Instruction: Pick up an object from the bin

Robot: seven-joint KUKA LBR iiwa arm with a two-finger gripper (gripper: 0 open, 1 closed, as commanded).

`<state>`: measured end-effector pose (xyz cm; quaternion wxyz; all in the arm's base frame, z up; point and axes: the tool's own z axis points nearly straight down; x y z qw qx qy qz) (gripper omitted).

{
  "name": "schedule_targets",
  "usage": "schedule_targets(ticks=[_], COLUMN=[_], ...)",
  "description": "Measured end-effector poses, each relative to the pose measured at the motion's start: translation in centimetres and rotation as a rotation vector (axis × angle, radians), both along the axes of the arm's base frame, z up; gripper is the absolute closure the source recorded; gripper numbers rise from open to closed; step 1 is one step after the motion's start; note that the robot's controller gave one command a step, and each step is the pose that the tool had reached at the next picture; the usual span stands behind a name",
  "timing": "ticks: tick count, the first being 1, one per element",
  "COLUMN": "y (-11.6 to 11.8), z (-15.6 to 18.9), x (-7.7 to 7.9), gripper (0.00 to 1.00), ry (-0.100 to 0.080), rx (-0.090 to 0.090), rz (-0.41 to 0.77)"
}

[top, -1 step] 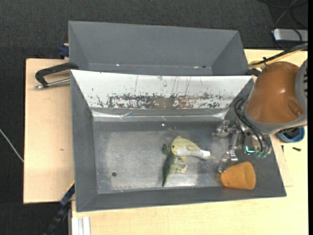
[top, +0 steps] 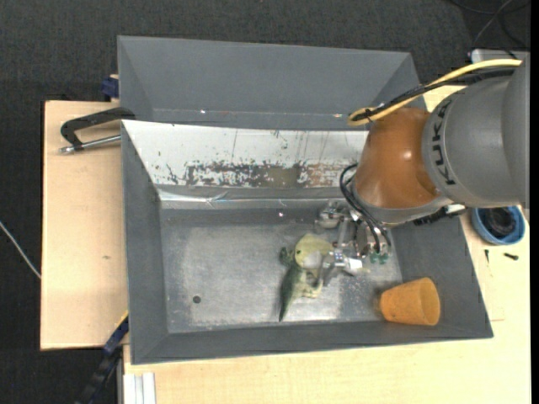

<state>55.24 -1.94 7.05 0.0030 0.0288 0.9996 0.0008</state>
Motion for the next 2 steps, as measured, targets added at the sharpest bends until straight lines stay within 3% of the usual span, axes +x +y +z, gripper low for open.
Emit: schedule_targets(ticks=[1,2], y=[-0.4,-2.6], z=[0.3,16.4], x=[0.0,-0.5], gripper=[1.00,1.00], ry=[-0.003,-0.010], rx=[-0.001,-0.004], rz=[-0.005,0.094])
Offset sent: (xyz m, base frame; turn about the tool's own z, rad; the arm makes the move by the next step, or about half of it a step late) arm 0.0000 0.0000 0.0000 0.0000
